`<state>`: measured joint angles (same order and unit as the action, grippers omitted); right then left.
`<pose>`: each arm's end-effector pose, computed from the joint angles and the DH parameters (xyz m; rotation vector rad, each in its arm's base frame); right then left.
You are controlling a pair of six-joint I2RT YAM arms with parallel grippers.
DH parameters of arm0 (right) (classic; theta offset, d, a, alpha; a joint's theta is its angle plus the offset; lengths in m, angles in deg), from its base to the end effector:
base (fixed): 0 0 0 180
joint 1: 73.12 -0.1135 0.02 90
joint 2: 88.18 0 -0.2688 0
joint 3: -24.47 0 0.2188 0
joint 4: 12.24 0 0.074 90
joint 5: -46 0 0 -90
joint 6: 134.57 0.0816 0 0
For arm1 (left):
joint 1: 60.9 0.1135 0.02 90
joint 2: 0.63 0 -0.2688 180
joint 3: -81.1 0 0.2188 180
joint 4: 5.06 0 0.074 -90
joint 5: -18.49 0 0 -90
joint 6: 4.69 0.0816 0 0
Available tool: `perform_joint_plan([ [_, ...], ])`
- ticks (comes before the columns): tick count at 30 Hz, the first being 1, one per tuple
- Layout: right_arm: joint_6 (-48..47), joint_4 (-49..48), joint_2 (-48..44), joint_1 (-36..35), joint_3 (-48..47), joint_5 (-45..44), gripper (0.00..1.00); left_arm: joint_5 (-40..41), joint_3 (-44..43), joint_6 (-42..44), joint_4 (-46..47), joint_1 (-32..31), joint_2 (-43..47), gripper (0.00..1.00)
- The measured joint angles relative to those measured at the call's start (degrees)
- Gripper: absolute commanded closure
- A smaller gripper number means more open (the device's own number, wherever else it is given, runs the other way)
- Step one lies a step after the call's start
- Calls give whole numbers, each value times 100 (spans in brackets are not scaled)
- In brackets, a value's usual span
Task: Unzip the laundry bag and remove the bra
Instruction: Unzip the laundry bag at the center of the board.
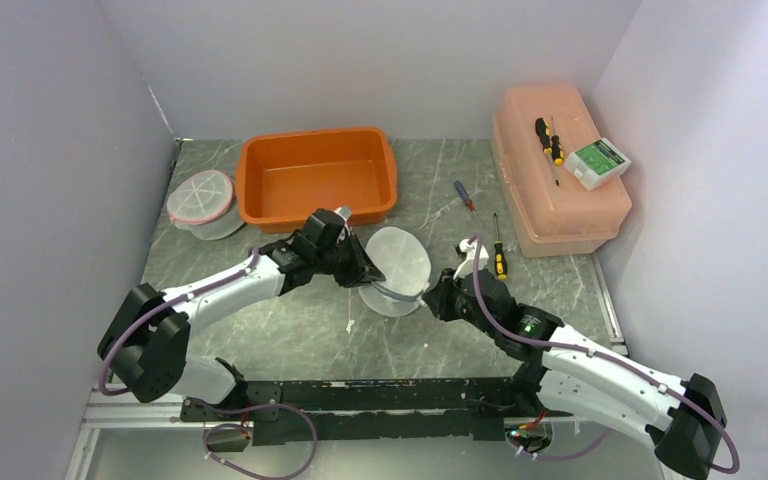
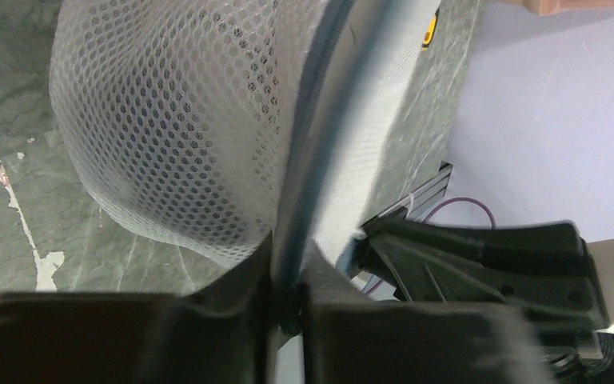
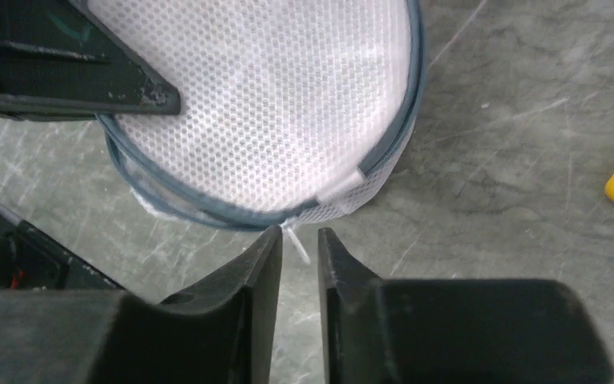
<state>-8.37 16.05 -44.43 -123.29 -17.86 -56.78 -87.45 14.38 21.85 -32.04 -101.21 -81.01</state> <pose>0.1278 0.1251 0.2178 -0.1224 2.1455 0.6771 0.2168 -0.2134 0.2275 -0.3546 2.5574 -1.1542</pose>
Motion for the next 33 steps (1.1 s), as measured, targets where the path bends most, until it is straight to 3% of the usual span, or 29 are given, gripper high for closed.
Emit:
perform_joint_plan([
  [3,-133,68,-162,31,7,94,37,-122,136,79,92,20,0,34],
  [4,-181,127,-256,37,7,125,21,-166,181,101,118,24,0,28],
  [5,-221,179,-337,37,4,133,15,-208,208,118,122,28,0,26],
  [12,-518,708,-837,37,-304,44,14,-138,149,549,-413,28,452,18],
  [20,-581,319,-870,37,-166,-179,16,922,-540,1659,-1366,31,1231,18],
  [27,-448,-74,-553,111,-70,-136,14,1209,-798,2999,-1279,72,809,16],
  [33,428,-448,-636,802,424,529,14,977,-977,3663,-1187,155,120,17],
])
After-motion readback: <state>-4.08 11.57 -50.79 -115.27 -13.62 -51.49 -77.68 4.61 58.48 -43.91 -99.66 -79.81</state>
